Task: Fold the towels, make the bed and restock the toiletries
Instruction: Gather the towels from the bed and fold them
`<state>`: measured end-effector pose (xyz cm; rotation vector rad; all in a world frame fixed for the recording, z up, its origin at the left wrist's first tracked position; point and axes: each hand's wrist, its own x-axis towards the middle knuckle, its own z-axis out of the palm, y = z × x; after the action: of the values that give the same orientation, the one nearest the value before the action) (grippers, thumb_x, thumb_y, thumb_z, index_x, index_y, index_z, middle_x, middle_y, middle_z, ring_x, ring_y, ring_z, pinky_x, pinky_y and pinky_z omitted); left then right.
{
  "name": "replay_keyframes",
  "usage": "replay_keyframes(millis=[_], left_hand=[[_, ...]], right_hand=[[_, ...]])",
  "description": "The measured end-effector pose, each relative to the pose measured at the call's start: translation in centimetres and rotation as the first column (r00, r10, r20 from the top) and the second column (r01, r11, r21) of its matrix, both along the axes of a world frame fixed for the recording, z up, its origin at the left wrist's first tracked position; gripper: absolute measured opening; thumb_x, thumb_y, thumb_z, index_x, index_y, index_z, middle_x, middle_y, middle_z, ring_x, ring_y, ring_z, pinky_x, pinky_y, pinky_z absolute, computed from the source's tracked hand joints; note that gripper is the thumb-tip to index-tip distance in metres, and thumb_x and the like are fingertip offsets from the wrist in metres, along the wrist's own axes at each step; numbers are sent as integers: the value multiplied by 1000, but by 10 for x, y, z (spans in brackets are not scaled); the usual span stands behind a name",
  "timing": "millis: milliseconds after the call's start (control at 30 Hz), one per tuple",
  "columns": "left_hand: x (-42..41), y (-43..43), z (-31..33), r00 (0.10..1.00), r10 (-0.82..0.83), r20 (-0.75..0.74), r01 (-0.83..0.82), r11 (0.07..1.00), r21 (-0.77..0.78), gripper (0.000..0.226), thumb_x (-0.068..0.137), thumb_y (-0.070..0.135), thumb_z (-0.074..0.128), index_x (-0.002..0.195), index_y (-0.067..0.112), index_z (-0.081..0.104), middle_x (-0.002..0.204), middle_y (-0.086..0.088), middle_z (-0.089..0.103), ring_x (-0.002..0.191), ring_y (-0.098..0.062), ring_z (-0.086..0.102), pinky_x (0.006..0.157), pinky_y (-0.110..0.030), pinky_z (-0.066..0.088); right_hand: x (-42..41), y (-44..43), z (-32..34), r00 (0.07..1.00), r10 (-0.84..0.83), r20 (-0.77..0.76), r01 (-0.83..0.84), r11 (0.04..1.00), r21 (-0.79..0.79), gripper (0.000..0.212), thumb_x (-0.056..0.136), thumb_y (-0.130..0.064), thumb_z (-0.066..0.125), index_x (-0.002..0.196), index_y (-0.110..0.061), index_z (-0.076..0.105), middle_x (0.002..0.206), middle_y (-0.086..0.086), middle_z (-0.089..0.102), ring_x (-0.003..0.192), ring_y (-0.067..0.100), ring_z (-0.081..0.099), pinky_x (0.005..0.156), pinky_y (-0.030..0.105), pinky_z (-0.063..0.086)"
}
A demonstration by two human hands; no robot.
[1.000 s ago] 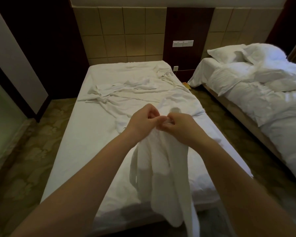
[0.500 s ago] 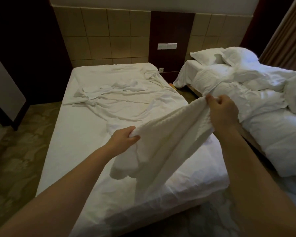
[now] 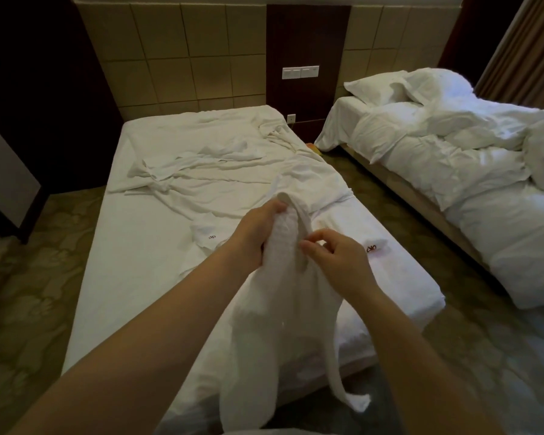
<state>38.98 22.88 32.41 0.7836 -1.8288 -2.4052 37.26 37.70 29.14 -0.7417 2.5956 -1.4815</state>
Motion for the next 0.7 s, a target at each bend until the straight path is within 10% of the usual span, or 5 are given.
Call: replay_keyframes(millis=[567, 700], left_hand=[[-19, 11, 4, 994, 105, 39, -110, 977, 185, 28, 93, 29, 54, 89, 3, 65, 82, -11, 66, 75, -22, 63, 74, -33, 53], [-23, 11, 3, 997, 40, -58, -61, 906, -419, 29, 96, 33, 50, 123, 26, 55, 109, 0, 59, 97, -18, 60, 81, -30, 46]], right_hand=[[-29, -2, 7, 938, 214, 271, -221, 975, -6, 16, 82, -35, 71, 92, -30, 61, 86, -12, 62, 75, 0, 54, 65, 9, 44], [-49, 3, 13, 965, 55, 256, -36, 996, -76, 13, 91, -31, 60, 89, -18, 64, 84, 0, 62, 76, 11, 58, 69, 20, 46]])
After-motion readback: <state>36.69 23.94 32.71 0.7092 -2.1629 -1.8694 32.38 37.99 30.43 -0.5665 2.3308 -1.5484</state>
